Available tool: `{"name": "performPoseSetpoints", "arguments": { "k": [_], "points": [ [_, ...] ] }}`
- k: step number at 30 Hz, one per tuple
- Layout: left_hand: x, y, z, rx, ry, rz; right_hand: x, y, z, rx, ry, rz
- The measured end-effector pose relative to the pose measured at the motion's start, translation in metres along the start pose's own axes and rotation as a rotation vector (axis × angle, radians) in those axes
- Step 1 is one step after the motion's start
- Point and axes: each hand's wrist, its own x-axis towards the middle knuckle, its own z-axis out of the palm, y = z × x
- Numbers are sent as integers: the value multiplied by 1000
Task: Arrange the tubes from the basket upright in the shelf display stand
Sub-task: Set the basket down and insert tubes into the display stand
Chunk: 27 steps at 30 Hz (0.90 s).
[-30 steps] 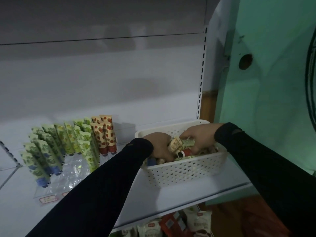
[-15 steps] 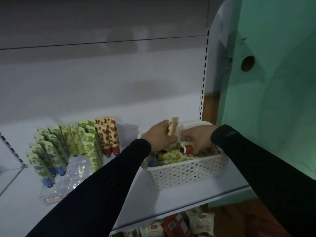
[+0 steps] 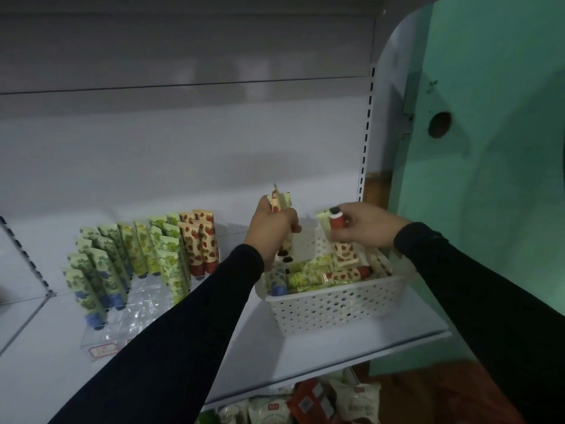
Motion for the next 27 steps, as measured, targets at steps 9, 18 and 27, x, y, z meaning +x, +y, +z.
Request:
{"name": "performPoseSetpoints", "arguments": {
  "k": [9, 18, 27],
  "points": [
    [-26, 16, -20, -19, -12, 50, -14, -56, -4, 714, 16, -34],
    [-75, 16, -81, -282, -150, -148, -21, -116, 39, 995, -253, -54],
    [-110, -1, -145, -320, 36, -172, -19, -149, 71, 965, -5, 25]
  ]
}}
